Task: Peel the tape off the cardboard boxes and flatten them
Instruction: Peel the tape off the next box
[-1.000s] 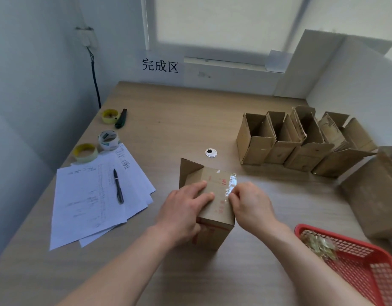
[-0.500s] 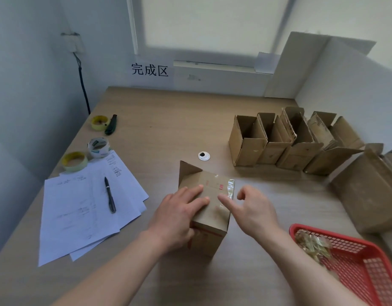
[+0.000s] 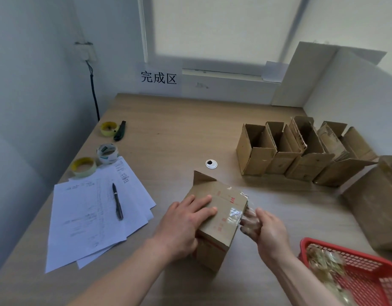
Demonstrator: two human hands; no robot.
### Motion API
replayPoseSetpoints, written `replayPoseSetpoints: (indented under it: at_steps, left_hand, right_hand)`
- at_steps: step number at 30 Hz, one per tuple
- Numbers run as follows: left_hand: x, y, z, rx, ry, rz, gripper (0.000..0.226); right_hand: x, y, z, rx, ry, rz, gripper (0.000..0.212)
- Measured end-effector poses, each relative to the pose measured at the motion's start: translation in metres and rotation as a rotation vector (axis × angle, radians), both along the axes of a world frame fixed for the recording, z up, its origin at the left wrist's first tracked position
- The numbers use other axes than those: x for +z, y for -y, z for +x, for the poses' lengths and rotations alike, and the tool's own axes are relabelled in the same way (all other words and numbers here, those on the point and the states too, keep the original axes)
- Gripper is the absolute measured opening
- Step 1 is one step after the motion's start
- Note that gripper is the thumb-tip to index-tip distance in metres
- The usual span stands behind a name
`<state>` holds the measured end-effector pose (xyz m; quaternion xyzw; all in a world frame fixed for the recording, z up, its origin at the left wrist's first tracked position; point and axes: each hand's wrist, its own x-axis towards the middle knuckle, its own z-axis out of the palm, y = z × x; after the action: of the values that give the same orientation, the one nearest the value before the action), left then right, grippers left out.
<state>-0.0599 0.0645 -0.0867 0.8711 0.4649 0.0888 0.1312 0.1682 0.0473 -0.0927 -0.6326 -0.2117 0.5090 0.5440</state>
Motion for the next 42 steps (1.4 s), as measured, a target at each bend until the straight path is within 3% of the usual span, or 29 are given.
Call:
replayPoseSetpoints:
  at_steps: [2,5,12,16,19,21,22,23,26,27,29,34,39,42]
  left_hand:
    - [0.000,-0.001,0.002,-0.029,-0.009,0.012,0.081]
    - [-0.001,-0.002,0.004,-0.047,-0.024,0.007,0.081]
    - [0.002,-0.004,0.002,-0.061,-0.038,-0.009,0.082]
    - [0.001,-0.004,0.003,-0.057,-0.038,-0.013,0.081]
    - [0.001,-0.004,0.003,-0.059,-0.036,-0.009,0.081]
    - [0.002,-0.005,0.003,-0.060,-0.037,-0.010,0.081]
    - [0.002,-0.004,0.004,-0.059,-0.039,-0.008,0.081]
    - [0.002,-0.005,0.003,-0.056,-0.041,-0.006,0.081]
    - [0.001,-0.005,0.003,-0.053,-0.047,-0.011,0.082]
    - [0.001,-0.004,0.003,-0.052,-0.050,-0.012,0.083]
    - [0.000,-0.004,0.005,-0.043,-0.050,-0.013,0.084]
    - [0.001,-0.006,0.005,-0.027,-0.045,-0.015,0.083]
    - [0.000,-0.003,0.007,-0.028,-0.042,-0.012,0.082]
    - [0.001,-0.001,0.008,-0.027,-0.044,-0.004,0.081]
  right_hand:
    - [-0.004,0.003,0.004,-0.015,-0.079,-0.039,0.035]
    - [0.000,-0.007,0.009,0.037,0.054,-0.034,0.048]
    - [0.018,-0.021,0.008,0.233,0.669,0.117,0.043]
    - [0.026,-0.036,0.015,0.340,1.117,0.199,0.011]
    - [0.028,-0.043,0.023,0.448,1.325,0.251,0.017]
    - [0.024,-0.044,0.025,0.402,1.313,0.216,0.023]
    - [0.020,-0.044,0.024,0.326,1.216,0.161,0.025]
    - [0.017,-0.044,0.022,0.216,1.006,0.081,0.028]
    - [0.006,-0.041,0.004,-0.122,0.077,-0.120,0.030]
    - [0.002,-0.036,-0.001,-0.194,-0.057,-0.151,0.028]
    - [-0.002,-0.023,-0.012,-0.242,-0.052,-0.124,0.022]
    - [-0.003,0.024,-0.040,-0.074,0.358,0.113,0.020]
    - [0.000,0.033,-0.027,-0.202,0.252,0.190,0.026]
    - [0.013,0.027,-0.016,-0.031,0.570,0.262,0.028]
